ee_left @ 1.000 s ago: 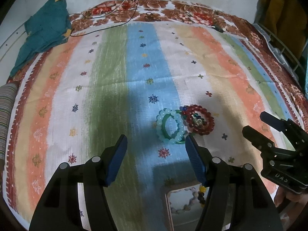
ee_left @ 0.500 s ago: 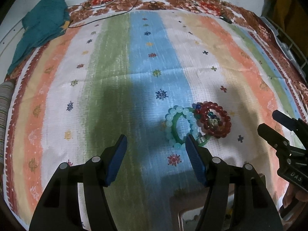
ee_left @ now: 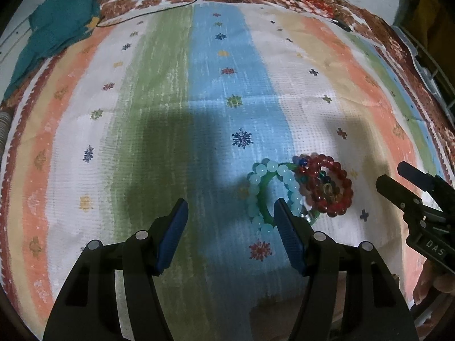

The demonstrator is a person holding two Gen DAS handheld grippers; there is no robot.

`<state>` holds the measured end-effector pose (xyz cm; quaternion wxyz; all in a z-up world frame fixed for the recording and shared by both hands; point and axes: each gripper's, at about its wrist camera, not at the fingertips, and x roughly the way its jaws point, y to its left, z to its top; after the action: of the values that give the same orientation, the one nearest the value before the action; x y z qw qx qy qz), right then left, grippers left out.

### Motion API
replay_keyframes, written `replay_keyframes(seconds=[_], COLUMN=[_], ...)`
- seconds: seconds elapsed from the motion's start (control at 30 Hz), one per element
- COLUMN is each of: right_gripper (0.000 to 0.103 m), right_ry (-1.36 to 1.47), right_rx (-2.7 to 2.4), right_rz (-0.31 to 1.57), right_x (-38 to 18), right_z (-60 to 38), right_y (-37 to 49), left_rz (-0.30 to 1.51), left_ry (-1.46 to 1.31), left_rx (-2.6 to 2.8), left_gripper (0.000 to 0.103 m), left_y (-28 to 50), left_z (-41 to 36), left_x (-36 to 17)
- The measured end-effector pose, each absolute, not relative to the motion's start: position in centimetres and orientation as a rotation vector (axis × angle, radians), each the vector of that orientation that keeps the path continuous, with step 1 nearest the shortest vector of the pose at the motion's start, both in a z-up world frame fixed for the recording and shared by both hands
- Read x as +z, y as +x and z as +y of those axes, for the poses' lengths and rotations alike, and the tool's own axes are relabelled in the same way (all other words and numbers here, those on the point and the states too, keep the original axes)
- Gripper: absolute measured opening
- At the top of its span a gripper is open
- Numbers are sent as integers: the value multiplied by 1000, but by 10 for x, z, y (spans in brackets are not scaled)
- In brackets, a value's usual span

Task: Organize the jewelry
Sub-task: 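Move both open grippers back to the remaining bracelets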

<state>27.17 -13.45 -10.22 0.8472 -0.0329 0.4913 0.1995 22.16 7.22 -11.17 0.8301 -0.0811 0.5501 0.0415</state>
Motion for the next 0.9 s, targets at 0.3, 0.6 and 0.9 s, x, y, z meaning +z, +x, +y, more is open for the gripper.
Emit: replay_keyframes(seconds=[0.3,0.6,0.9], right_gripper=[72,72,71], right_ry=[-76,-116,-119], right_rx=[415,383,383], right_rz=[1082,1092,1116], right_x=[-123,-133,-146], right_z=[-128,-122,-119], right_y=[282,290,295], left_rz=[1201,1217,1254], left_ry=[-168,-178,-153], left_rx=[69,67,69], left_gripper=[63,60,63], left_y=[233,243,244], left_z=[71,75,76], left_x=[-127,-135,-148])
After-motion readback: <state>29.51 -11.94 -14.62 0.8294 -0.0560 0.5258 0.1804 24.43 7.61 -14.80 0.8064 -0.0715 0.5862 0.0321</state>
